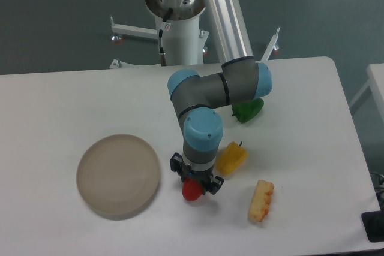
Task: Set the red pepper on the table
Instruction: 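Lower the red pepper toward the table beside the yellow pepper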
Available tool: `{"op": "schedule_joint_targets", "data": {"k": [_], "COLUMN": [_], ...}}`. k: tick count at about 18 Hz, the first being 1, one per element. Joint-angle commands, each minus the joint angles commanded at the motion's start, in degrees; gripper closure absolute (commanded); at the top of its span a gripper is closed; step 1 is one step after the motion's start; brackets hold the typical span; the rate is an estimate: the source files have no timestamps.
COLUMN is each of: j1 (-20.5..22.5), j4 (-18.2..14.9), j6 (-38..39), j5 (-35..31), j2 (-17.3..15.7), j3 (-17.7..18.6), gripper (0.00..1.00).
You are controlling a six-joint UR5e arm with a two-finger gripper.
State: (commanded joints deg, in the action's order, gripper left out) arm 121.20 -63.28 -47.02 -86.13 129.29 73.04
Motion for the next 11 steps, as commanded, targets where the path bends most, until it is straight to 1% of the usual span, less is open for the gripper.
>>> {"op": "schedule_joint_targets", "data": {"k": [6, 11], "j1": [0.00, 0.52], "j4": [-0.09, -1.14], "j6": [-0.17, -1.14], "j5": [0.09, 0.09], "j2": [-0.26, -1.84], "j3": [-0.09, -0.26], "gripper": [0.01, 0.00]}}
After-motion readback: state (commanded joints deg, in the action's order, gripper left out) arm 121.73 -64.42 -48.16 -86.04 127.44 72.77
